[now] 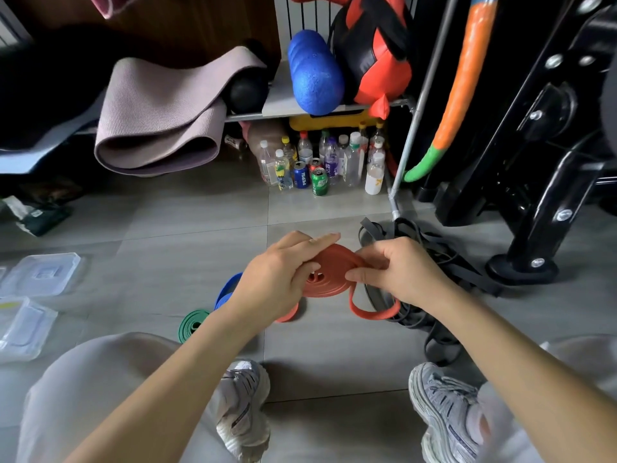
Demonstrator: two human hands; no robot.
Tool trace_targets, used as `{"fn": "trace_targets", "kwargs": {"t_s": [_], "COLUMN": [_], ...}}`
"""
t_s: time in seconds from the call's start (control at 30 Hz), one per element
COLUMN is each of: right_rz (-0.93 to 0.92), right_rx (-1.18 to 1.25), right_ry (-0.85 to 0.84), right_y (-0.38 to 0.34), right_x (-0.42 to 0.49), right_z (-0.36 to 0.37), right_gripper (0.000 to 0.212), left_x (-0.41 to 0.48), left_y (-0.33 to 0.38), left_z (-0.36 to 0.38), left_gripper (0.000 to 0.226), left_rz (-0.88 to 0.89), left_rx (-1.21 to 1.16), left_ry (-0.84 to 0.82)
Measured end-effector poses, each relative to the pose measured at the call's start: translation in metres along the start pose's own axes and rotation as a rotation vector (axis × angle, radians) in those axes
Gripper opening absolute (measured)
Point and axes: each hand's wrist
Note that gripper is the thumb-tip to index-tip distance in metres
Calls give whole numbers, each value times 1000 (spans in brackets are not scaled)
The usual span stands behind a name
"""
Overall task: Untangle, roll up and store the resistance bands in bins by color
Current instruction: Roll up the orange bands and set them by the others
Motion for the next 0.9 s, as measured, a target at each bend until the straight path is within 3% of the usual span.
{"fn": "trace_targets", "kwargs": {"t_s": [0.3,0.57,0.67,0.77,0.83,0.9], "right_rz": [-9,26,54,18,-6,-33], "right_rx": [189,350,391,282,144,28], "right_ry": [36,56,97,77,61,25], "right_y": [-6,-9,-7,-4,-4,-4], "right_x": [-2,-2,-2,-1,0,0], "right_z": [0,-2,1,4,8,12], "right_gripper": [16,21,17,17,13,18], "left_x": [5,7,9,13,11,7], "left_y": [2,6,3,1,2,8], "left_z": [-2,-4,-3,-6,-6,-1], "left_gripper": [58,54,50,40,55,70], "left_rz": [-278,-369,-411,-397,-310,-150], "left_rx": [-298,-527,-585,-385,-104,34], "left_ry": [89,229,176,63,20,-45]}}
Point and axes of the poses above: each hand's wrist, its own x-axis towards the middle knuckle, its own z-axis out of the palm, y = z × x, and after that the axes turned 7 degrees about y, right-handed
